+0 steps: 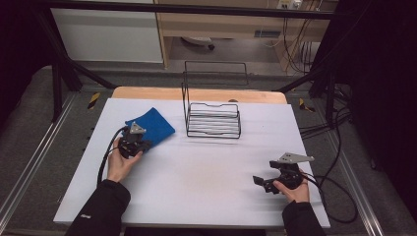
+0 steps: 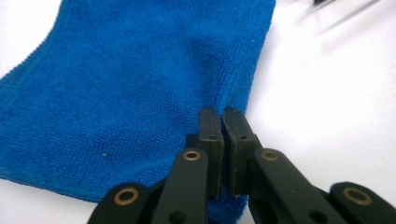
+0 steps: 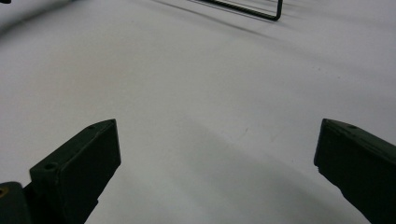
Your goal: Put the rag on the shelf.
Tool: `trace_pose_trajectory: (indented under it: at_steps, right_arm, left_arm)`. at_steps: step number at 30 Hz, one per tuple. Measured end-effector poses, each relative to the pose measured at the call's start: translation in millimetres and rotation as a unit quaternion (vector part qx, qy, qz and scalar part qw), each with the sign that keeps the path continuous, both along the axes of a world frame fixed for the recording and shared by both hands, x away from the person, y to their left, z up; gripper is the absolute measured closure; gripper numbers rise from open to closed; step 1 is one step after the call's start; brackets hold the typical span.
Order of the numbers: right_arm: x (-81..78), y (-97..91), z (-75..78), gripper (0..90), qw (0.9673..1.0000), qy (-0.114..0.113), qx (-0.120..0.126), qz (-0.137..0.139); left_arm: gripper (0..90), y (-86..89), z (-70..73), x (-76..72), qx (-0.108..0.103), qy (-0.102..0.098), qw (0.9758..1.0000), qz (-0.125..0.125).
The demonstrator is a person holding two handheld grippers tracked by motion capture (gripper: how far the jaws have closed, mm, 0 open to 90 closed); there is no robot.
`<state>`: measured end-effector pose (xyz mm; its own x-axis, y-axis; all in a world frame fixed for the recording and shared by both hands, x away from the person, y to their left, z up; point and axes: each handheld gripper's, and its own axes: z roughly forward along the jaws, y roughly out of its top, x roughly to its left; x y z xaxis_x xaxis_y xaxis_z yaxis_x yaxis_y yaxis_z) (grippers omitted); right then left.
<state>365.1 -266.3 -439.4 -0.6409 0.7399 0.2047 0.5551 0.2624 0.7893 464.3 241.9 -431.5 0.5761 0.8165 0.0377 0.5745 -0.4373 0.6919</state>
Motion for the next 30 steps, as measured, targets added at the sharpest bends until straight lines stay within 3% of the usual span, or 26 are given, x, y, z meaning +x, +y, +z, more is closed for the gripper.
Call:
trace_pose_trajectory:
  at_steps: [5, 15, 17, 30]
  right_arm:
    - [-0.2, 0.1, 0.0, 1.1, 1.0, 0.001, 0.0, 0.0]
    - [-0.4, 0.4, 0.0, 1.2, 1.0, 0.001, 0.002, 0.001]
    - [-0.5, 0.3, 0.1, 1.2, 1.0, 0.001, 0.002, 0.001]
    - [-0.8, 0.5, 0.3, 1.3, 1.0, 0.001, 0.004, 0.001]
  left_arm:
    - [87.0, 1.0, 6.8, -6.9, -0.017, 0.005, 0.9998, -0.006]
    - [87.3, -1.9, 11.6, -22.4, -0.016, 0.008, 0.9997, -0.016]
    - [87.3, -3.3, 13.6, -26.1, -0.024, 0.007, 0.9995, -0.02]
    - [87.4, -16.3, 10.7, -41.9, -0.027, 0.026, 0.9989, -0.03]
